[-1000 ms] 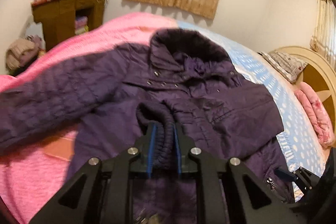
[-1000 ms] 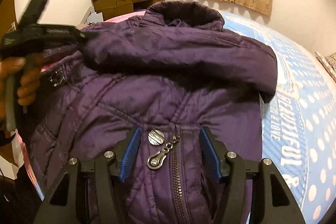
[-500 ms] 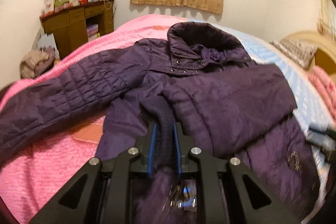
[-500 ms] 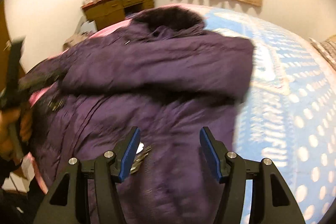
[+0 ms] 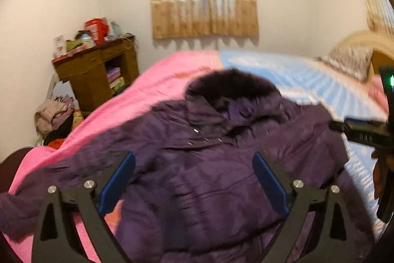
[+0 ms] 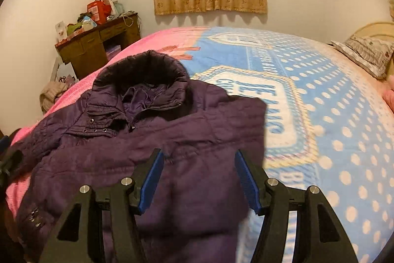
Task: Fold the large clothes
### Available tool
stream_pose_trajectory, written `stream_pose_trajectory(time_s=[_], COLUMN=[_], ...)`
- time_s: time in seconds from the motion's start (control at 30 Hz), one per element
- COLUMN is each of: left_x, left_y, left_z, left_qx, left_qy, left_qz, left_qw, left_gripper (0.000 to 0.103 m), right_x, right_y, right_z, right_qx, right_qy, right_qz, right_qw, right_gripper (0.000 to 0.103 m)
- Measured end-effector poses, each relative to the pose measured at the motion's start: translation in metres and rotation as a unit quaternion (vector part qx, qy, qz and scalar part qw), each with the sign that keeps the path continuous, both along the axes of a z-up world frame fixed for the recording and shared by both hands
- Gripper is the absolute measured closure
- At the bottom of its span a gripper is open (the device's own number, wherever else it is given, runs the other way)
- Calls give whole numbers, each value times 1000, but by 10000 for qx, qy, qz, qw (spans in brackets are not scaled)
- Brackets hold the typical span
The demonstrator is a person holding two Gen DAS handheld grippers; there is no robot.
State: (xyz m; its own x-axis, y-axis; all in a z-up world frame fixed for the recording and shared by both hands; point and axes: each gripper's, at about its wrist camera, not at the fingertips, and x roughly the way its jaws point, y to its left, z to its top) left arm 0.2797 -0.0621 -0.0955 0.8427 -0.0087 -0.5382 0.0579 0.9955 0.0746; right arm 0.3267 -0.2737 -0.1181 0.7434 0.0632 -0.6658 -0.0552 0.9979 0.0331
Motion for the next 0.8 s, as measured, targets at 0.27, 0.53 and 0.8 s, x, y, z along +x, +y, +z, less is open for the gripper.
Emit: stream_pose_trajectory(time_s=[0.27,0.53,0.8], left_x=[44,49,54], left_y=[5,4,3], left_z=[-72,-81,-88], left_qx=[182,218,273], left_qy=[1171,1455,1610], left_qz=[283,345,377], left_qw=[9925,9885,9859], left_gripper=[1,0,0], right_x=[14,21,24], right_y=[13,17,21], right_z=[-45,-67,-70], right_qx=[-399,-584,-726], right_qy=[278,510,580], right_qz=[175,246,266], right_qw=[9987,9967,9953], right_gripper=[41,37,36])
